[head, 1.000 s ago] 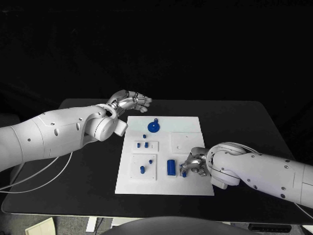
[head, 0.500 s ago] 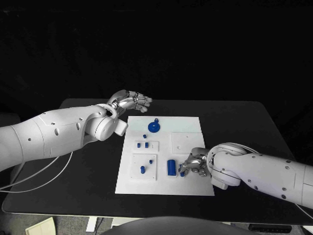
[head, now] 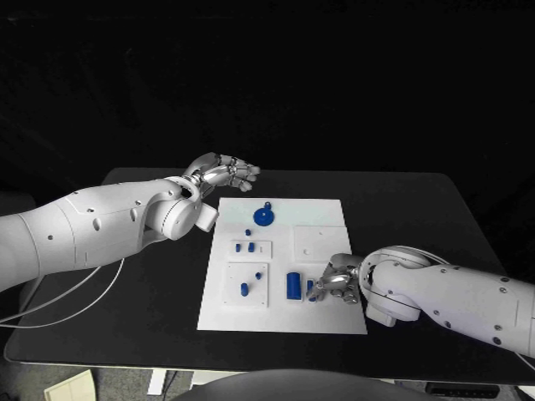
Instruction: Assemble the parts on the task board
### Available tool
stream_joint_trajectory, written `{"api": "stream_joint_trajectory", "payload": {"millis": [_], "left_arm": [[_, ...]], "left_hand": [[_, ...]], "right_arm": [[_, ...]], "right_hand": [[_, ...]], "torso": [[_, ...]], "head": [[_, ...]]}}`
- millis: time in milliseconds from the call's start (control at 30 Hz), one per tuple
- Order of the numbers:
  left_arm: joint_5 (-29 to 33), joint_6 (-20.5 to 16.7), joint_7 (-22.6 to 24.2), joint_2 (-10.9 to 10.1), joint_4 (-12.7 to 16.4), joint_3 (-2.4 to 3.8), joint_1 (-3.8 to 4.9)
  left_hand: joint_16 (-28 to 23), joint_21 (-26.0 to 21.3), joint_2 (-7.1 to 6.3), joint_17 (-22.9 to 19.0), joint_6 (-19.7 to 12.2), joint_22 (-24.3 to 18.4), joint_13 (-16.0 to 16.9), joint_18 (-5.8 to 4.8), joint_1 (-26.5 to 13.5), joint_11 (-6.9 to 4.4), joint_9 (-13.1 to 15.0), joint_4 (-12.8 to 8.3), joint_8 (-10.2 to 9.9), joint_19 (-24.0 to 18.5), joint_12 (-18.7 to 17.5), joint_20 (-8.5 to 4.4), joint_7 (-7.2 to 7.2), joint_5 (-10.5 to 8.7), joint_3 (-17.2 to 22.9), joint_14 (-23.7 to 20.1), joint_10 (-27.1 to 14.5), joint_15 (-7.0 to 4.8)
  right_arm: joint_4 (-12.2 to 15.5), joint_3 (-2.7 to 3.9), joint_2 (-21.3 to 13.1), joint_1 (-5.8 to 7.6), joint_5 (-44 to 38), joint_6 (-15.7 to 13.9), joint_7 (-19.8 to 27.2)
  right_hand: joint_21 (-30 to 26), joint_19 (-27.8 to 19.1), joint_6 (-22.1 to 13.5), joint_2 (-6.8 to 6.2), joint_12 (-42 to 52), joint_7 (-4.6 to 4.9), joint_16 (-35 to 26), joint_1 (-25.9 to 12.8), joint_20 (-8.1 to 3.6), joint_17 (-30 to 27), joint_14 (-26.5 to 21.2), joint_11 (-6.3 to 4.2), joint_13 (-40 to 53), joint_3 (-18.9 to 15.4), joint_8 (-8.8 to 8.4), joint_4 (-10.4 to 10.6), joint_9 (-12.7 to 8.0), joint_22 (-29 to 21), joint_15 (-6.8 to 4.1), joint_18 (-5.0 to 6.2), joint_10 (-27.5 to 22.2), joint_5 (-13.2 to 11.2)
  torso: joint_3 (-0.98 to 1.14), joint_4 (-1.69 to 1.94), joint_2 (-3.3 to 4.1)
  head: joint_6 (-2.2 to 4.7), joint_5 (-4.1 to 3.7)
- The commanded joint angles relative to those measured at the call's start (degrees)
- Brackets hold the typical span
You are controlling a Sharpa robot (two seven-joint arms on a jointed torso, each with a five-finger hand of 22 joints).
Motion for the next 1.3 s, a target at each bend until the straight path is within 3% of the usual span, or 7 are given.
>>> {"api": "stream_joint_trajectory", "payload": {"millis": [33, 133, 433, 700, 1033, 1100, 1300], "left_arm": [[0.07, 0.57, 0.37, 0.06, 0.17, 0.04, 0.09], [0.06, 0.59, 0.38, 0.11, 0.20, 0.04, 0.09], [0.06, 0.58, 0.34, 0.10, 0.20, 0.04, 0.09], [0.06, 0.49, 0.35, 0.04, 0.22, 0.04, 0.10], [0.05, 0.54, 0.33, 0.15, 0.17, 0.03, 0.14], [0.05, 0.50, 0.33, 0.15, 0.18, 0.03, 0.14], [0.05, 0.54, 0.30, 0.10, 0.22, 0.03, 0.14]], "left_hand": [[-0.25, -0.36, 0.09, 0.07, -0.29, 0.10, 0.10, 0.68, -0.43, 0.33, -0.09, 0.32, 0.28, 0.41, -0.24, 0.01, 1.50, 0.11, 0.05, 0.27, 0.27, 0.07], [-0.26, -0.37, 0.09, 0.08, -0.30, 0.11, 0.10, 0.68, -0.42, 0.33, -0.09, 0.32, 0.29, 0.41, -0.25, 0.01, 1.50, 0.11, 0.06, 0.27, 0.27, 0.07], [-0.28, -0.39, 0.10, 0.11, -0.30, 0.13, 0.10, 0.68, -0.41, 0.33, -0.09, 0.32, 0.30, 0.42, -0.25, 0.01, 1.50, 0.10, 0.06, 0.28, 0.27, 0.07], [-0.29, -0.41, 0.10, 0.13, -0.30, 0.15, 0.10, 0.68, -0.41, 0.33, -0.10, 0.33, 0.31, 0.43, -0.26, 0.01, 1.50, 0.10, 0.06, 0.28, 0.28, 0.07], [-0.31, -0.43, 0.10, 0.16, -0.29, 0.17, 0.11, 0.68, -0.40, 0.32, -0.10, 0.33, 0.32, 0.44, -0.25, 0.01, 1.50, 0.10, 0.06, 0.29, 0.29, 0.07], [-0.31, -0.44, 0.10, 0.17, -0.29, 0.18, 0.11, 0.68, -0.40, 0.32, -0.10, 0.33, 0.33, 0.44, -0.25, 0.01, 1.50, 0.10, 0.06, 0.29, 0.29, 0.07], [-0.32, -0.45, 0.11, 0.18, -0.28, 0.19, 0.11, 0.68, -0.39, 0.32, -0.10, 0.34, 0.34, 0.45, -0.26, 0.01, 1.50, 0.11, 0.07, 0.30, 0.30, 0.07]], "right_arm": [[0.31, -0.01, -0.17, -0.16, -1.97, 2.28, 1.64], [0.27, -0.02, -0.27, -0.27, -4.16, 2.43, 1.50], [0.33, -0.02, -0.33, -0.45, -5.39, 1.94, 1.33], [-0.05, -0.02, -0.18, -0.47, -5.37, 0.39, 0.55], [-0.45, -0.02, 0.57, -0.47, -5.89, 3.23, -1.75], [-0.52, -0.01, 0.60, -0.47, -6.14, 3.36, -2.14], [-0.49, -0.01, 0.82, -0.47, -6.33, 3.58, -2.50]], "right_hand": [[-0.19, -0.17, -0.47, 0.12, -0.17, 0.13, -0.34, 1.07, -0.50, 0.01, 0.00, 0.12, 0.07, -0.62, -0.35, -1.06, 0.06, -0.05, -0.31, 1.94, -0.47, -0.60], [-0.28, -0.17, -0.52, 0.18, -0.15, 0.12, -0.42, 3.13, -0.59, 0.01, 0.00, 0.11, 0.08, -0.93, -0.30, -2.32, 0.11, -0.13, -0.33, 1.94, -0.50, -3.15], [-0.29, -0.04, -0.39, 0.46, -0.11, 0.09, -0.42, 6.53, -0.63, 0.06, 0.06, 0.08, 0.06, -0.69, -0.12, -3.65, 0.27, -0.21, -0.34, 1.94, -0.33, -3.62], [-0.36, 0.02, -0.15, 2.34, -0.17, 0.06, -0.40, 5.12, -0.31, 0.10, 0.10, 0.06, -0.04, -1.38, 0.03, -1.64, 0.35, -0.33, -0.30, 1.94, -0.15, -3.53], [-0.30, -0.07, 0.16, 4.56, -0.20, -0.09, -0.30, 4.83, -0.29, 0.23, 0.09, -0.09, -0.12, -0.01, 0.08, -0.24, 0.25, -0.27, -0.42, 1.94, 0.01, -3.54], [-0.17, -0.16, 0.25, 5.16, -0.17, -0.09, -0.25, 6.17, -0.30, 0.28, 0.09, -0.09, -0.10, 0.98, 0.08, -1.51, 0.18, -0.14, -0.40, 1.94, 0.02, -3.34], [-0.04, -0.22, 0.33, 4.64, -0.18, -0.04, -0.25, 6.76, -0.14, 0.30, 0.09, -0.03, -0.10, 1.27, 0.05, -2.94, 0.07, -0.03, -0.34, 1.94, -0.02, -3.34]], "torso": [[0.05, -0.06, -0.01], [0.07, -0.08, -0.01], [0.04, -0.05, 0.00], [-0.01, 0.02, -0.02], [-0.01, -0.01, -0.02], [-0.01, 0.02, -0.01], [0.01, 0.02, -0.06]], "head": [[0.07, -0.01], [0.10, 0.01], [0.19, -0.16], [0.19, -0.23], [0.11, -0.29], [0.24, -0.29], [0.32, -0.31]]}}
